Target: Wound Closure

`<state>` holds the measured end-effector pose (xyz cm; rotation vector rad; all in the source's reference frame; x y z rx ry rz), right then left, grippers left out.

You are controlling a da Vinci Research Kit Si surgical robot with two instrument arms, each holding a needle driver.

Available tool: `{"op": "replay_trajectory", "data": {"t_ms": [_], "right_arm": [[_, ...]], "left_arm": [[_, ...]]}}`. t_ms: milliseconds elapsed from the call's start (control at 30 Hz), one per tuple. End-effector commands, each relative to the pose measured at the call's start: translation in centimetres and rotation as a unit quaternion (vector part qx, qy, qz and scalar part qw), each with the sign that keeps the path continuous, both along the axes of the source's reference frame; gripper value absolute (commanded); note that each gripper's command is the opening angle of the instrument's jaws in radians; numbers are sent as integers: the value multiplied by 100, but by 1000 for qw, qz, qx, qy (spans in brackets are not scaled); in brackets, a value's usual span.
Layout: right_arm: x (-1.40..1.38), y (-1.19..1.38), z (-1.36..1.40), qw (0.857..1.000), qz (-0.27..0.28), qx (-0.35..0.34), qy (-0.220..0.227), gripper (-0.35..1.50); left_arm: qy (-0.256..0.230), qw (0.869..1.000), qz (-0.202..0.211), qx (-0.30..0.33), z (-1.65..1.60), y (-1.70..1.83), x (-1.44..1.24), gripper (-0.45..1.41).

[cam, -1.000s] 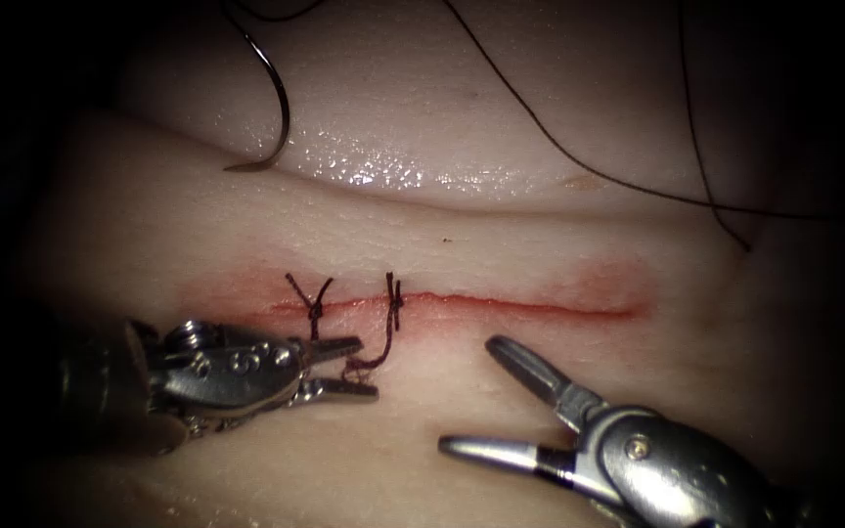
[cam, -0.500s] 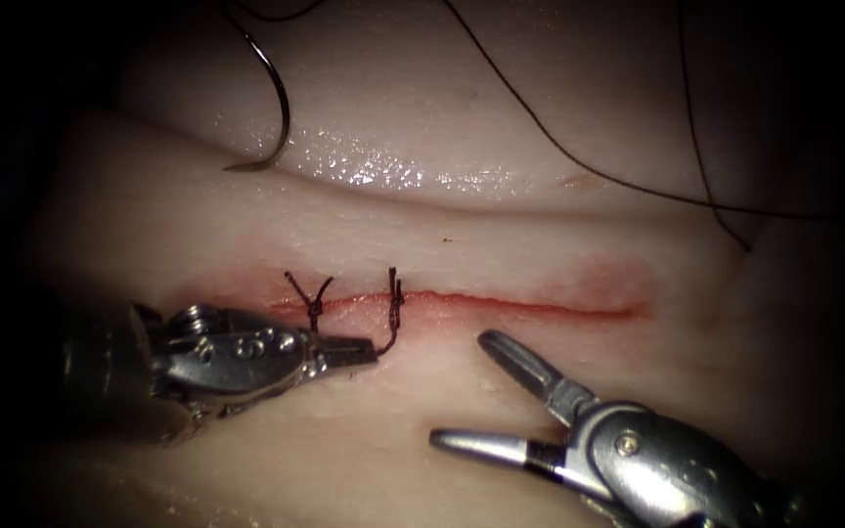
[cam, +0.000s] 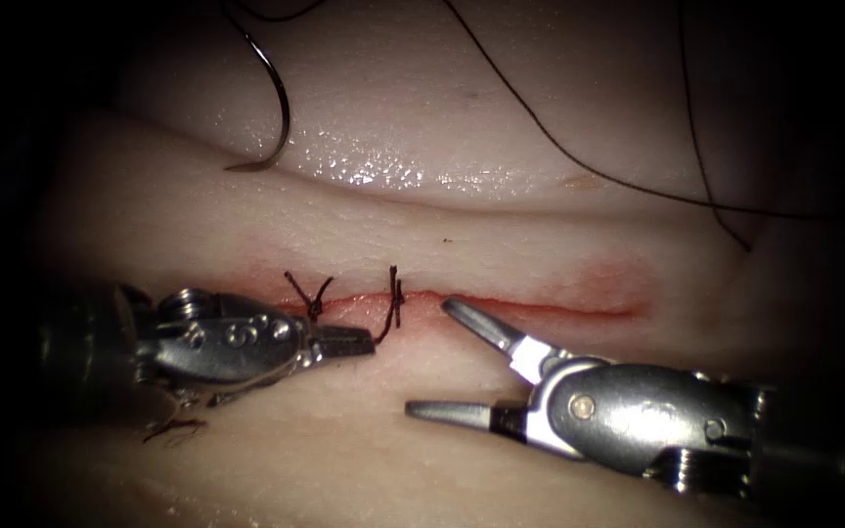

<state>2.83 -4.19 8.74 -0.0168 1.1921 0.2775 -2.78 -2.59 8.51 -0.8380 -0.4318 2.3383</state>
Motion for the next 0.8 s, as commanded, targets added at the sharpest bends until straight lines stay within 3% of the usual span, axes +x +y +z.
{"op": "replay_trajectory", "data": {"t_ms": [33, 500, 800], "right_arm": [[14, 6, 11, 1000, -2, -16, -3, 105], [46, -3, 49, 993, -55, -86, -56, 108], [60, -4, 50, 989, -70, -112, -68, 108]], "left_arm": [[-1, 1000, 0, 1, 5, -4, -6, -32], [-3, 1000, 9, -5, 2, -1, -4, -32], [-3, 1000, 10, -5, -1, -2, -5, -32]]}}
